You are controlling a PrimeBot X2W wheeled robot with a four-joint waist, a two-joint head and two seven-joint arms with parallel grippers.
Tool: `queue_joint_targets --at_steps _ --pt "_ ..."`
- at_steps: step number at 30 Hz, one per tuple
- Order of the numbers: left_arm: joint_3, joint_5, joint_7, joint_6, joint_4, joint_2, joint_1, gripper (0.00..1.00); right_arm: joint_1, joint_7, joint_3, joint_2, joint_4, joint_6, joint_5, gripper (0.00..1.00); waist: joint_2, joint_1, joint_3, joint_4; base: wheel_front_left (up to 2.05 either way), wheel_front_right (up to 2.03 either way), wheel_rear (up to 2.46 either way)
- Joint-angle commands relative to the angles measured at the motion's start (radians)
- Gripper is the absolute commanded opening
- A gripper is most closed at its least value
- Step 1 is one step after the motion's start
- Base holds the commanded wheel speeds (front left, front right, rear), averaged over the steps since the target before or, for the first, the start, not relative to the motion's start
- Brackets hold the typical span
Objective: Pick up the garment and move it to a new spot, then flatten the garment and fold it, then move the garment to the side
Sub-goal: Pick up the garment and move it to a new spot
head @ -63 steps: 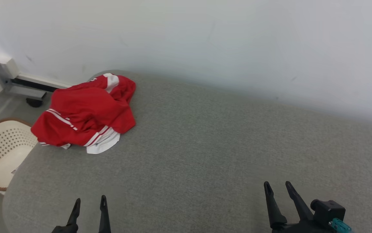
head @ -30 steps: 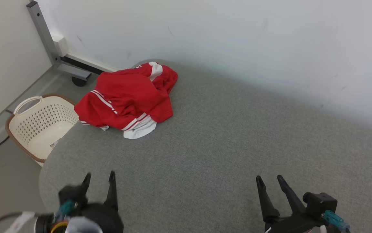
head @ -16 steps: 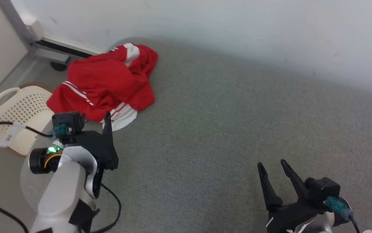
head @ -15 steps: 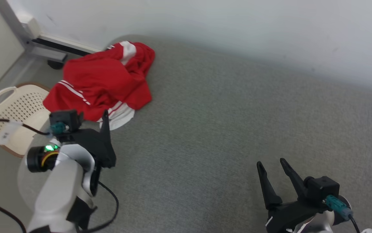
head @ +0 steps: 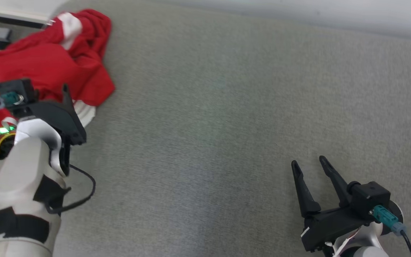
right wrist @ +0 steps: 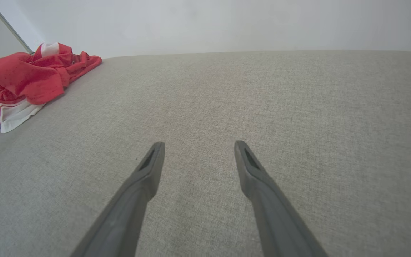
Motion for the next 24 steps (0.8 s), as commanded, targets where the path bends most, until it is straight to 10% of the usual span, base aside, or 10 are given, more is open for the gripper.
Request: queue_joint_targets --at_steps 1,8,9,11,24 --pt "0.001 0.002 0.003 0.012 0.01 0.004 -0.02 1.0 0.003 -0.001 -0.003 -0.002 -0.006 -0.002 -0.006 1.0 -0.0003 -0.0002 0.067 -0.055 0.0 0.0 0.0" --pt "0.035 -0.028 0.007 0.081 0.071 0.052 -0.093 1.0 0.01 0.0 0.002 -0.002 -0.03 -0.002 0.004 1.0 -0.0003 -0.0002 0.117 -0.093 0.0 0.0 0.0" --pt "0.039 -0.027 0.002 0.083 0.077 0.058 -0.098 0.82 0.01 -0.001 -0.003 -0.002 -0.031 -0.002 0.005 1.0 -0.0003 -0.0002 0.12 -0.095 0.0 0.0 0.0" --pt "0.038 -0.022 -0.03 0.095 0.078 0.071 -0.104 0.0 0.012 -0.003 -0.012 -0.002 -0.033 -0.002 0.003 1.0 -0.0003 -0.0002 0.123 -0.098 0.0 0.0 0.0" --pt "0.01 -0.013 -0.049 0.086 0.134 0.11 -0.121 0.0 -0.014 -0.052 0.02 -0.002 0.049 -0.002 0.071 1.0 -0.0003 -0.0002 0.002 -0.088 0.0 0.0 0.0"
